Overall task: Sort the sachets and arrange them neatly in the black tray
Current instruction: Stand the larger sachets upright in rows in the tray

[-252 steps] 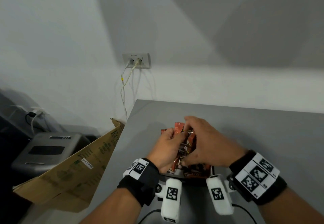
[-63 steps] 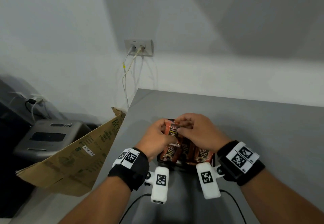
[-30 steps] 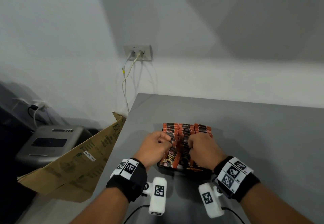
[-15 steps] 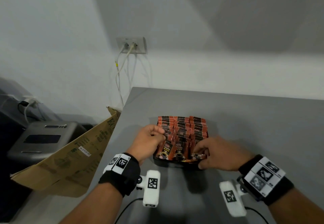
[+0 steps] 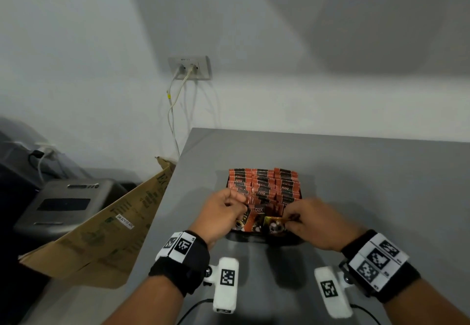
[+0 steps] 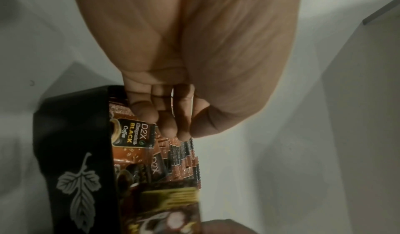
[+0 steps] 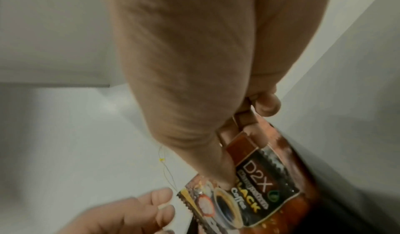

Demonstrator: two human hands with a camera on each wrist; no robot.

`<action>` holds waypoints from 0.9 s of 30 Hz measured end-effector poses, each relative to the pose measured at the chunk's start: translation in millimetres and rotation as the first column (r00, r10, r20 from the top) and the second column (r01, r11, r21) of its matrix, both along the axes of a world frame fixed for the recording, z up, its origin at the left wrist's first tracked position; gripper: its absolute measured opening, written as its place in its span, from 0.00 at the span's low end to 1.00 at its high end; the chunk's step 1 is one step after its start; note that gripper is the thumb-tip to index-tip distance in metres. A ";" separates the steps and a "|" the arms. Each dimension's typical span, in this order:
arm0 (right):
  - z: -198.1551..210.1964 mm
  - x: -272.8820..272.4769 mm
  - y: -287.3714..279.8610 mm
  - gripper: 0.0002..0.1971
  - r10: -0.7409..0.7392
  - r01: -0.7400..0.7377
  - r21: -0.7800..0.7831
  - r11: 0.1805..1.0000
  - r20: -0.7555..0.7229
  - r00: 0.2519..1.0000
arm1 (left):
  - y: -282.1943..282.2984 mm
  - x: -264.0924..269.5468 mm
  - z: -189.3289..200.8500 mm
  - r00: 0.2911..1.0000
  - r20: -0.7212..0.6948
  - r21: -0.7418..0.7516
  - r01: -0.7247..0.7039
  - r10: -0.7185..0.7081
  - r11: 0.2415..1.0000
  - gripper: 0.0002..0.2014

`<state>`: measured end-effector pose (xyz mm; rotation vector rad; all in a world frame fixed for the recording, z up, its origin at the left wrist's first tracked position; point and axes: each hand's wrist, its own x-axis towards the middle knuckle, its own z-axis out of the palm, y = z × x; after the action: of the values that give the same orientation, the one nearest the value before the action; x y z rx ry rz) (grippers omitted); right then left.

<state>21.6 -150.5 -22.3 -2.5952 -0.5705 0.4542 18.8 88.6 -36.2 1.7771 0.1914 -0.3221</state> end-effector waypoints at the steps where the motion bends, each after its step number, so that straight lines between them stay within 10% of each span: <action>1: 7.2 0.0 -2.7 0.04 -0.024 0.023 0.045 0.999 0.011 1.000 | -0.8 -0.1 0.7 1.000 0.016 -0.006 0.011 -0.010 1.000 0.07; 8: 42.7 8.0 -4.9 0.07 -0.207 0.214 0.486 0.847 -0.070 0.976 | -34.2 5.3 28.1 0.979 0.160 -0.384 0.180 -0.127 0.905 0.14; 20: 43.2 9.1 -13.0 0.11 -0.559 0.508 0.744 0.434 -0.220 0.799 | -27.8 14.6 34.4 0.997 0.041 -0.550 -0.038 0.072 0.834 0.08; 27: 42.0 7.9 6.8 0.14 -0.554 0.537 0.695 0.478 -0.236 0.799 | -31.3 18.9 43.2 0.916 0.308 -0.409 -0.116 0.257 0.905 0.18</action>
<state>29.5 -143.8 19.7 -1.8098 0.1205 -0.0490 37.7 57.3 7.0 1.3825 0.0354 0.1056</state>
